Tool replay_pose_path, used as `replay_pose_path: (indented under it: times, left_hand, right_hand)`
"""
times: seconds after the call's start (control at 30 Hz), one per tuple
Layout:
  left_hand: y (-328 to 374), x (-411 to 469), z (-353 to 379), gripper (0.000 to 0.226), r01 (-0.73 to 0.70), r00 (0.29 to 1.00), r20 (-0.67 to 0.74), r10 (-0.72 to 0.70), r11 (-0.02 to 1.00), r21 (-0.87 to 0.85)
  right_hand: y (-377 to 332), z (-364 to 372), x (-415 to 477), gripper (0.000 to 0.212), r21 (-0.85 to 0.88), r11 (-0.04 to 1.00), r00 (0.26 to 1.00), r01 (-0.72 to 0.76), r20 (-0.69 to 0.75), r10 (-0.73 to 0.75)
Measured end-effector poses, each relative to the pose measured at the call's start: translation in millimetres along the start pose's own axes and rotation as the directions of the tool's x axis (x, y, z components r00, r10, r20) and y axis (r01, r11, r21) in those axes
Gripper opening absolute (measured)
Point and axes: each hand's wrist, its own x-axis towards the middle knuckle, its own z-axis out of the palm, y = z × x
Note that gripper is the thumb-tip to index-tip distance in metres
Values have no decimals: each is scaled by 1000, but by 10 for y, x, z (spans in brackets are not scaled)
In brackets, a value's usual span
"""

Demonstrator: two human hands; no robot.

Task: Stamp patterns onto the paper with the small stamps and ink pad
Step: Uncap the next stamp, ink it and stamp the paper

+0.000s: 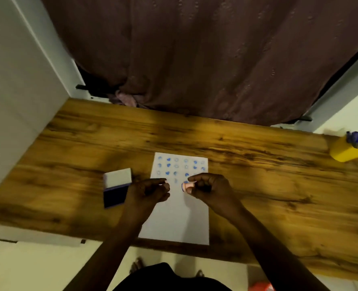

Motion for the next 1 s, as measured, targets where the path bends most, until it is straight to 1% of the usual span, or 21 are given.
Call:
replay_pose_path:
  times: [0.07, 0.2, 0.27, 0.37, 0.47, 0.53, 0.63, 0.7, 0.9, 1.0]
  left_hand:
    - [-25, 20, -266, 14, -3, 999, -50, 4, 1000, 24]
    - [-76, 31, -739, 14, 0, 989, -146, 8, 998, 58]
    - [-80, 24, -954, 9, -26, 983, -179, 41, 996, 85]
    - [-89, 14, -1284, 14, -43, 974, -217, 71, 990, 132]
    - [-102, 13, -1529, 19, -41, 976, -208, 66, 991, 126]
    - [-98, 15, -1641, 22, -28, 980, -196, 43, 997, 78]
    - [-102, 59, -1751, 23, -8, 978, -210, 12, 1000, 21]
    - [-117, 102, -1807, 22, 2, 979, -206, 1, 1000, 13]
    - [-205, 217, -1885, 19, 31, 981, -190, -33, 999, -12]
    - [-252, 252, -1887, 18, 30, 987, -160, -29, 1000, -1]
  right_hand:
    - [-120, 210, 113, 29, -94, 995, 998, 41, 44, -37]
    - [-350, 646, 286, 31, -238, 963, 985, 130, 139, -99]
    - [-440, 865, 353, 30, -344, 919, 974, 193, 181, -137]
    - [-539, 1180, 437, 27, -442, 851, 948, 285, 260, -182]
    - [-602, 1432, 518, 37, -515, 778, 919, 360, 340, -199]
    - [-642, 1576, 573, 38, -548, 760, 912, 348, 385, -140]
    - [-650, 1730, 623, 28, -595, 745, 921, 303, 383, -69]
    - [-639, 1810, 632, 26, -616, 733, 921, 290, 388, -38]
    - [-552, 1973, 591, 25, -650, 719, 939, 245, 344, -9]
    - [-509, 2047, 551, 28, -688, 688, 945, 229, 328, 14]
